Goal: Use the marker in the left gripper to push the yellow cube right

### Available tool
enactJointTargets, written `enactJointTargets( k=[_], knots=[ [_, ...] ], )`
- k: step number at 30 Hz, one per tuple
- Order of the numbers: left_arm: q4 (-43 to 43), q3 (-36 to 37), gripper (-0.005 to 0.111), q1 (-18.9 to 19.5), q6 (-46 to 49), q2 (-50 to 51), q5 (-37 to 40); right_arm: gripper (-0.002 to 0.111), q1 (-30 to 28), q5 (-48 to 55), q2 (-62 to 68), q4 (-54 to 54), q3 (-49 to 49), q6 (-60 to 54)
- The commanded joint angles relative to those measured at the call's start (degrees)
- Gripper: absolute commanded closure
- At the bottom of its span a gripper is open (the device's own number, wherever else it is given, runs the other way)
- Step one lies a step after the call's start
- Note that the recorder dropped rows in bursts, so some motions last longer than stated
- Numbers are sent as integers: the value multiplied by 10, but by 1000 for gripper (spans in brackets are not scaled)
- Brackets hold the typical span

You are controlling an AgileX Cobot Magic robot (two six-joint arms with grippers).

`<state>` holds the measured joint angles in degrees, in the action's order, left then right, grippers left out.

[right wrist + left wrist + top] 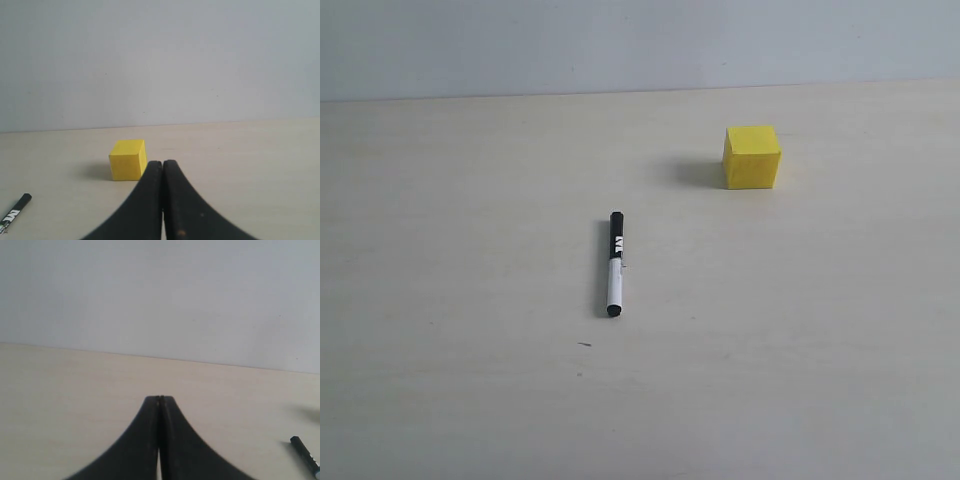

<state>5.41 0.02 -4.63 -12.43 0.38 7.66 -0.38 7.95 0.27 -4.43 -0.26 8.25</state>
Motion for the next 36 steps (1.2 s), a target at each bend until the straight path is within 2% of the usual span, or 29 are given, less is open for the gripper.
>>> enactJointTargets(
  k=[1, 6, 11, 36],
  knots=[
    [-1, 0, 107, 0, 2, -4, 1, 108, -1, -3, -3, -1, 3, -1],
    [13, 0, 107, 0, 27, -4, -2, 108, -1, -3, -3, -1, 3, -1],
    [-42, 0, 107, 1, 8, -4, -8, 108, -1, -3, -3, -1, 3, -1],
    [-42, 0, 107, 1, 0, -4, 0, 108, -1, -3, -3, -1, 3, -1]
  ],
)
